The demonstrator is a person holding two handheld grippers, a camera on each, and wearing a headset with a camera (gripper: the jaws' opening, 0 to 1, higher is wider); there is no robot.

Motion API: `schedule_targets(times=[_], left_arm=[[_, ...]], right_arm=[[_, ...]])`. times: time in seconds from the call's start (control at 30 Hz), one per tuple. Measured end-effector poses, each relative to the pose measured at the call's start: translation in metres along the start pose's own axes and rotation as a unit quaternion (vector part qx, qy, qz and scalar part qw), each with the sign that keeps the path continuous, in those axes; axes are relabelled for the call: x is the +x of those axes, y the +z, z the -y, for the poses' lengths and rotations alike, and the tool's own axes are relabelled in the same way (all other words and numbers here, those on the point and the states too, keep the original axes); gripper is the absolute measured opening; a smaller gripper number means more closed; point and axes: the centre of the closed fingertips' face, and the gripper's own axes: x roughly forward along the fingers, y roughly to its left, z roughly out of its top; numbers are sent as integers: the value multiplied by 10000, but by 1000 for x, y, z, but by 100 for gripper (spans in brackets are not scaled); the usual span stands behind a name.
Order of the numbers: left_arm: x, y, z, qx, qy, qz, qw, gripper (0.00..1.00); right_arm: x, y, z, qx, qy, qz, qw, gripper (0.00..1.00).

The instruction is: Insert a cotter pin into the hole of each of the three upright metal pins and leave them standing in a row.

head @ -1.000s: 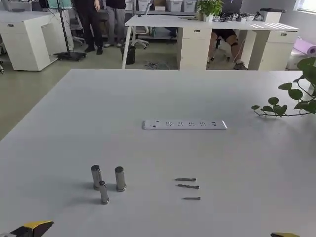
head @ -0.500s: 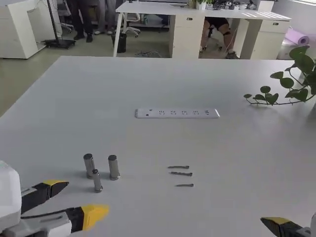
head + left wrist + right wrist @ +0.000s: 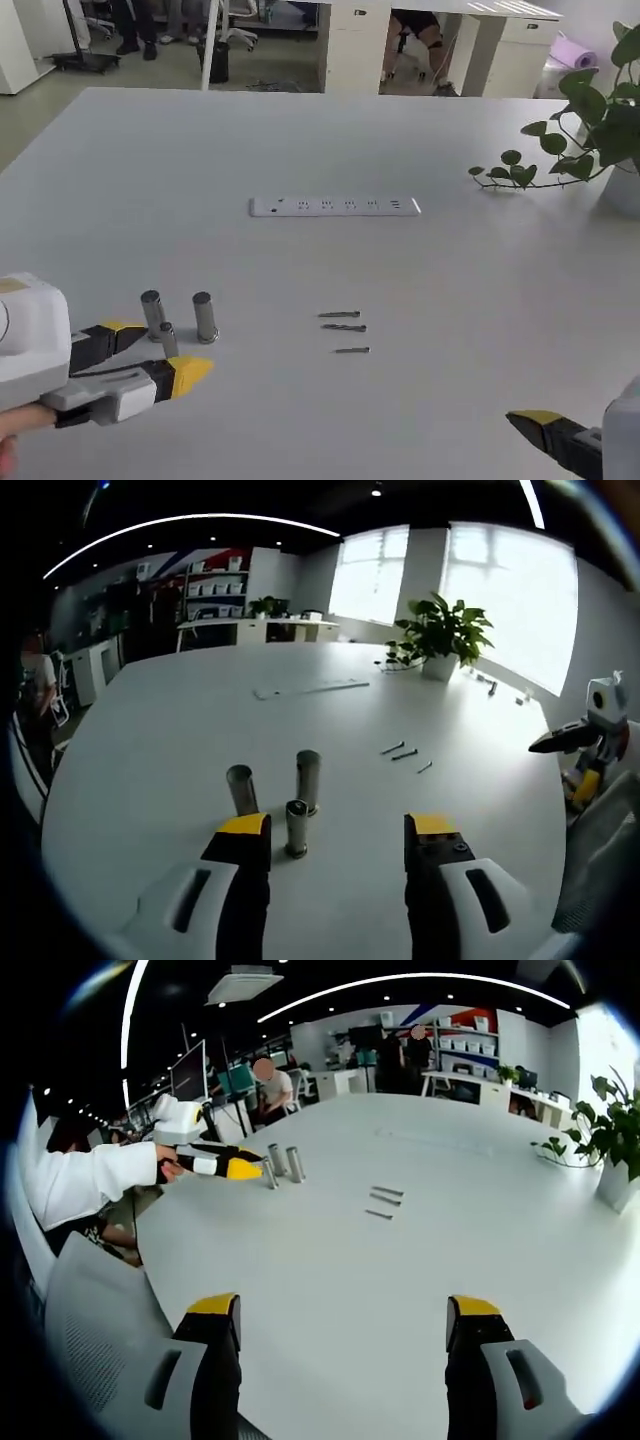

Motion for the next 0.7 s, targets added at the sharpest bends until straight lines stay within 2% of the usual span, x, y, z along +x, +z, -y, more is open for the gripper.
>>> schedule_targets(times=[0.13,0.23,0.33,0.53,0.7], left_arm=[[8,-1,-9,47,213,-21,9998,44],[13,-1,-16,-60,336,-10,9994,34],[17,-1,-18,-72,349,-3,9994,31],[23,-8,-25,121,431,-156,9989,26],[22,-9,-28,238,484,-204,9983,15]], right_arm=[[-1,3,-1,-71,-45,8,10000,82],[-2,5,1,-69,-107,62,9999,80],[-4,6,2,-5,-136,100,9999,80],[-6,-3,6,109,-199,37,9997,80],[-8,-6,5,142,-212,46,9997,79]])
